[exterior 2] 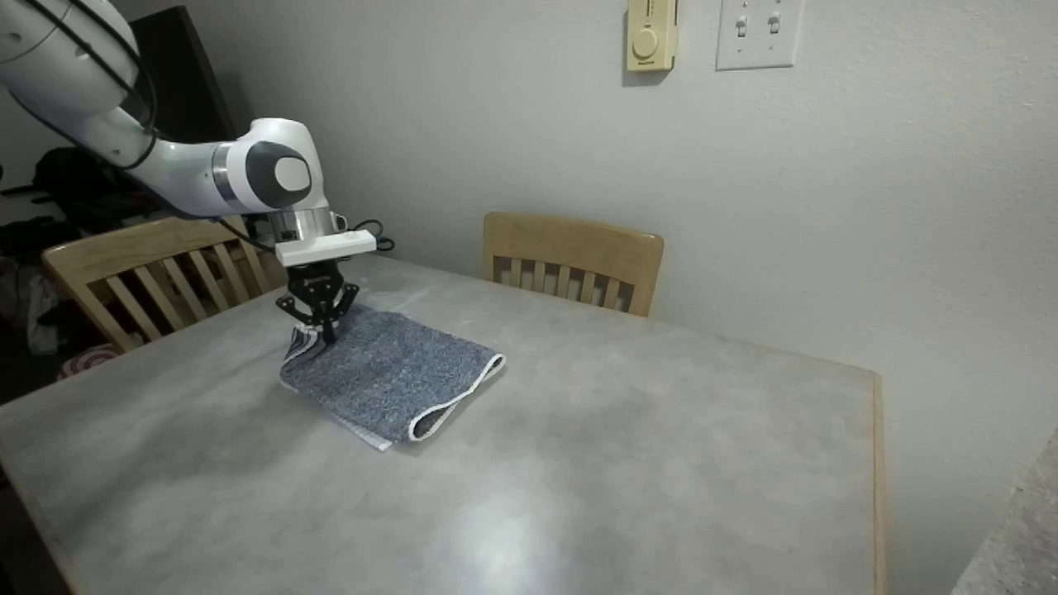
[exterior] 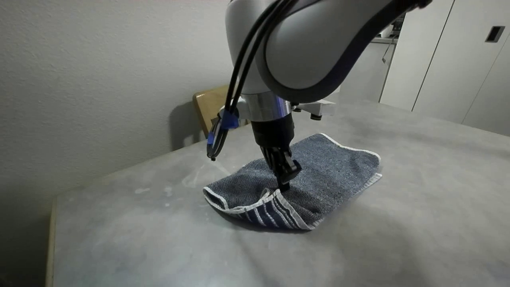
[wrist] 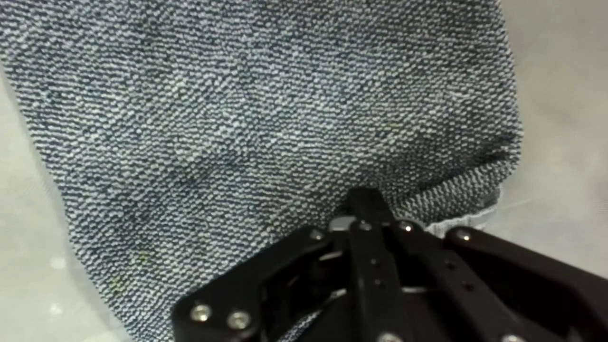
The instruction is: Unfold the cloth on the table
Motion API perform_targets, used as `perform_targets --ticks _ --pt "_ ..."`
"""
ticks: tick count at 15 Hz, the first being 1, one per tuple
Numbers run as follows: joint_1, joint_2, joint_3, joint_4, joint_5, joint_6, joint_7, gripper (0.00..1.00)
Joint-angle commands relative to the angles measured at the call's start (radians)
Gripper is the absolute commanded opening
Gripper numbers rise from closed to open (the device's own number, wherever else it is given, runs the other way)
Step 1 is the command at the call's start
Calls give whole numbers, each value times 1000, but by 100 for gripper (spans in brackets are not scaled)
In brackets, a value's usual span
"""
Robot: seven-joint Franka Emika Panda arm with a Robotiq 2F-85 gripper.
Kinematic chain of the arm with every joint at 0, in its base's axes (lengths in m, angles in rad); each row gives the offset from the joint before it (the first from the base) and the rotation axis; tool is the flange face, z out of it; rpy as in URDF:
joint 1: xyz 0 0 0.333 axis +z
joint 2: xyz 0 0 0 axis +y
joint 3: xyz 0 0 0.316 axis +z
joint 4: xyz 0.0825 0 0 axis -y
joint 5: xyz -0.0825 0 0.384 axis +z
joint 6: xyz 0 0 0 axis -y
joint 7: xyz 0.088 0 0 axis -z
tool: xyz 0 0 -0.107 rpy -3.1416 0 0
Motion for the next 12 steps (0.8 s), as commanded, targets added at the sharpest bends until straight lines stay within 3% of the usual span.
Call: perform_targets --ticks 1,5,12 --pt "-28 38 19 17 53 78 -27 0" --pt "-45 54 38 26 133 82 -19 0" --pt "-106 98 113 116 336 -212 -123 0"
